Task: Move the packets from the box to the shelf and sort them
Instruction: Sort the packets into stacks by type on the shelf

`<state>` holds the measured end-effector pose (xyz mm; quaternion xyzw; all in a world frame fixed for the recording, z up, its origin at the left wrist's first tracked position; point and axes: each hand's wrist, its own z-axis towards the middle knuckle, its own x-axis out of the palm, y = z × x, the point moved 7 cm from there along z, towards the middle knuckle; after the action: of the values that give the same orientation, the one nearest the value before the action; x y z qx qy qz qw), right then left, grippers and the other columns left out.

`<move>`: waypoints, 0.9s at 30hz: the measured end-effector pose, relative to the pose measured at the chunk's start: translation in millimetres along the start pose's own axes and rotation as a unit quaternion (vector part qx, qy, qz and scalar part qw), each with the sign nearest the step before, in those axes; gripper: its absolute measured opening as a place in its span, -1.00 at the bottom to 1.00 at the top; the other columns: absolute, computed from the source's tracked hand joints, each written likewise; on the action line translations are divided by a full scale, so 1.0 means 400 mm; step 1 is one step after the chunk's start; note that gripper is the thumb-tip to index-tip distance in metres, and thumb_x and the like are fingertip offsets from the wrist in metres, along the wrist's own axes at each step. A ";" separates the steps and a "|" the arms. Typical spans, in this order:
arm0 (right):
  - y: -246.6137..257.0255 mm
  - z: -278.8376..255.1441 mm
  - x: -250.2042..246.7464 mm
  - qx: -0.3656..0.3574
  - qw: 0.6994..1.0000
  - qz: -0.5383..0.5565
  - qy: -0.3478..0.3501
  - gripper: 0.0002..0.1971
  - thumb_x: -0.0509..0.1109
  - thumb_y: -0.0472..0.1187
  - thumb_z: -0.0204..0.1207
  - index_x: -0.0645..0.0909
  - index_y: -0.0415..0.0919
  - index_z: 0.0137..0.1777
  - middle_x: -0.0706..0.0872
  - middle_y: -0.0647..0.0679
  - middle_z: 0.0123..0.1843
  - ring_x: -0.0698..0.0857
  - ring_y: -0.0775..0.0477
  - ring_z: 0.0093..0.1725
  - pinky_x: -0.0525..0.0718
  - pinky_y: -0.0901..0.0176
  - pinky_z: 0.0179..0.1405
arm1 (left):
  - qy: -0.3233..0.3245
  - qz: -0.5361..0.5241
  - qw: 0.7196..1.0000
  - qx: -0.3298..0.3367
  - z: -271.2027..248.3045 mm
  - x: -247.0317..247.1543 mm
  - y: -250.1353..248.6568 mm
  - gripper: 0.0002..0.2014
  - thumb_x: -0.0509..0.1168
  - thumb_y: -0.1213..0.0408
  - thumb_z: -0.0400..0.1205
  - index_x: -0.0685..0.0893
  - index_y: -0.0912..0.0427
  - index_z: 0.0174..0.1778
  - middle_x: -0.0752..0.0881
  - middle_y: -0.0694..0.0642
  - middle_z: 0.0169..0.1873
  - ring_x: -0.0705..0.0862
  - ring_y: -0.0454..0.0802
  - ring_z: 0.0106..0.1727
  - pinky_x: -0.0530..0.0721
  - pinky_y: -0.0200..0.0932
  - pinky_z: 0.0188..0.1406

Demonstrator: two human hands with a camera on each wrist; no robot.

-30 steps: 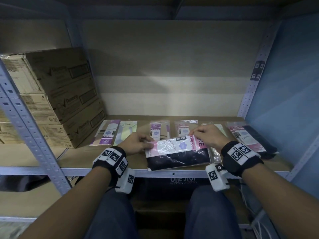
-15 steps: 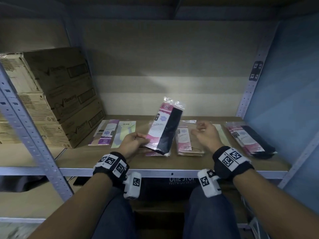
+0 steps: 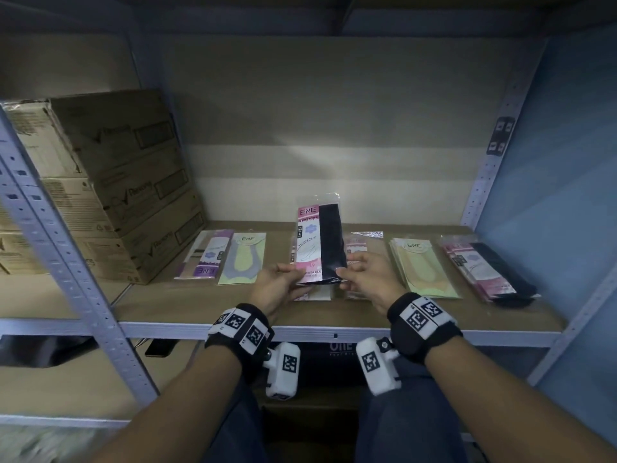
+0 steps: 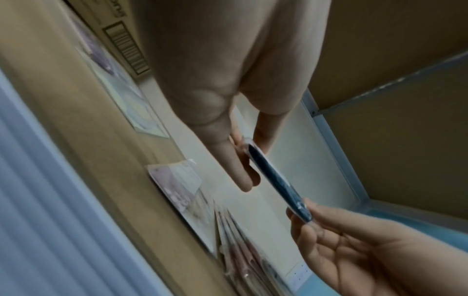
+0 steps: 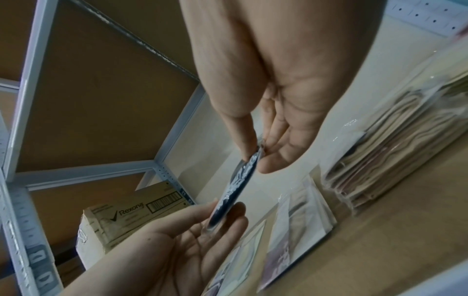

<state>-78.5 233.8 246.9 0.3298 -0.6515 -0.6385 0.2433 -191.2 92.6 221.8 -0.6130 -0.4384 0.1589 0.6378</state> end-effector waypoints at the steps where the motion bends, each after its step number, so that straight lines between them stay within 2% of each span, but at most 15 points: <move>1: 0.000 -0.001 -0.002 -0.001 1.000 0.001 0.000 -0.66 0.46 -0.49 0.44 0.53 -0.38 0.20 0.73 -0.18 -0.18 0.73 -0.03 -0.35 0.78 0.22 -0.33 | -0.002 0.013 1.000 0.000 0.001 0.000 0.001 -0.84 0.27 0.56 0.61 0.45 0.33 0.03 0.69 0.36 0.01 0.76 0.21 0.00 0.82 -0.01 -0.11; 3: -0.003 0.000 -0.006 -0.001 1.000 0.006 -0.003 -0.68 0.46 -0.48 0.45 0.54 -0.38 0.19 0.75 -0.18 -0.17 0.73 -0.05 -0.34 0.78 0.14 -0.27 | -0.010 0.048 0.999 0.009 0.006 0.001 -0.001 -0.85 0.31 0.53 0.60 0.48 0.33 0.01 0.69 0.37 0.02 0.77 0.20 -0.03 0.83 -0.04 -0.16; 5: -0.009 0.006 -0.014 0.002 1.000 0.009 -0.011 -0.68 0.47 -0.45 0.44 0.55 -0.37 0.18 0.77 -0.17 -0.19 0.74 -0.13 -0.26 0.77 -0.13 -0.07 | -0.023 0.079 0.996 0.025 0.015 0.004 -0.006 -0.79 0.35 0.49 0.58 0.50 0.38 0.09 0.71 0.38 -0.01 0.77 0.18 -0.12 0.82 -0.05 -0.22; 6: -0.011 0.010 -0.018 0.004 1.000 0.009 -0.014 -0.69 0.48 -0.44 0.44 0.56 -0.36 0.17 0.78 -0.12 -0.25 0.74 -0.15 -0.22 0.74 -0.22 -0.01 | -0.031 0.092 0.995 0.033 0.020 0.007 -0.010 -0.73 0.37 0.49 0.57 0.50 0.39 0.15 0.73 0.38 -0.02 0.78 0.21 -0.12 0.82 0.01 -0.18; 8: -0.009 0.012 -0.029 0.002 1.000 0.014 -0.018 -0.71 0.46 -0.45 0.46 0.57 -0.36 0.17 0.73 -0.03 -0.38 0.73 -0.15 -0.19 0.76 -0.16 -0.01 | -0.047 0.119 0.990 0.051 0.028 0.013 -0.016 -0.64 0.42 0.47 0.54 0.51 0.36 0.21 0.75 0.39 -0.03 0.78 0.28 -0.06 0.79 0.16 -0.03; 10: -0.003 0.014 -0.043 -0.004 0.999 0.022 -0.026 -0.73 0.44 -0.47 0.47 0.57 -0.38 0.16 0.70 -0.03 -0.40 0.72 -0.15 -0.20 0.77 -0.04 -0.08 | -0.046 0.163 0.983 0.074 0.032 0.028 -0.024 -0.62 0.46 0.39 0.52 0.55 0.34 0.22 0.76 0.36 -0.07 0.79 0.25 -0.07 0.78 0.15 0.00; 13: 0.009 0.014 -0.074 -0.018 0.998 0.030 -0.046 -0.75 0.42 -0.50 0.48 0.56 -0.38 0.14 0.68 0.06 -0.51 0.71 -0.11 -0.28 0.74 -0.08 -0.07 | -0.025 0.209 0.973 0.097 0.033 0.067 -0.034 -0.57 0.48 0.30 0.51 0.56 0.32 0.27 0.77 0.32 -0.07 0.80 0.20 -0.07 0.78 0.13 0.02; 16: 0.019 0.011 -0.121 -0.033 0.996 0.028 -0.080 -0.68 0.44 -0.48 0.47 0.53 -0.31 0.20 0.71 -0.17 -0.28 0.73 -0.15 -0.26 0.76 -0.04 -0.14 | 0.009 0.276 0.954 0.119 0.038 0.117 -0.036 -0.56 0.49 0.26 0.51 0.56 0.27 0.27 0.70 0.11 -0.16 0.74 0.15 -0.08 0.76 0.15 0.04; 18: 0.024 0.007 -0.161 -0.042 0.994 0.019 -0.097 -0.70 0.42 -0.48 0.48 0.52 -0.30 0.17 0.68 -0.25 -0.18 0.73 -0.14 -0.22 0.78 0.09 -0.24 | 0.035 0.330 0.933 0.140 0.045 0.157 -0.028 -0.52 0.49 0.21 0.50 0.58 0.26 0.31 0.63 -0.03 -0.19 0.67 0.00 -0.13 0.76 0.02 0.04; 20: 0.026 0.008 -0.199 -0.044 0.993 0.004 -0.112 -0.76 0.42 -0.47 0.49 0.56 -0.31 0.13 0.70 -0.24 -0.11 0.73 -0.10 -0.25 0.77 0.18 -0.29 | 0.047 0.368 0.915 0.161 0.047 0.195 -0.027 -0.51 0.49 0.22 0.49 0.58 0.22 0.32 0.58 -0.06 -0.17 0.58 -0.15 -0.20 0.68 -0.36 -0.09; 21: 0.025 0.008 -0.224 -0.044 0.992 -0.007 -0.121 -0.78 0.42 -0.46 0.49 0.58 -0.32 0.11 0.70 -0.23 -0.09 0.72 -0.09 -0.28 0.76 0.20 -0.30 | 0.054 0.380 0.908 0.166 0.047 0.219 -0.023 -0.51 0.49 0.23 0.50 0.57 0.19 0.34 0.57 -0.07 -0.17 0.55 -0.20 -0.22 0.61 -0.49 -0.19; 25: 0.017 0.012 -0.327 -0.035 0.988 -0.034 -0.145 -0.83 0.41 -0.40 0.52 0.63 -0.28 0.09 0.71 -0.18 -0.11 0.72 -0.06 -0.27 0.78 -0.07 -0.04 | 0.090 0.394 0.897 0.178 0.047 0.323 0.001 -0.47 0.46 0.25 0.53 0.53 0.21 0.42 0.59 -0.06 -0.15 0.56 -0.23 -0.23 0.55 -0.49 -0.28; 27: 0.017 0.003 -0.380 -0.036 0.985 -0.048 -0.159 -0.79 0.37 -0.39 0.54 0.62 -0.31 0.16 0.69 -0.19 -0.02 0.70 -0.05 -0.21 0.78 0.03 -0.11 | 0.104 0.398 0.893 0.181 0.052 0.377 0.019 -0.49 0.46 0.24 0.53 0.54 0.22 0.41 0.62 -0.01 -0.11 0.58 -0.15 -0.17 0.57 -0.44 -0.21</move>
<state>20.8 347.0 269.3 0.2461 -0.6420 -0.7166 0.1172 -119.1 219.2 266.7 -0.6229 -0.0528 0.4115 0.6632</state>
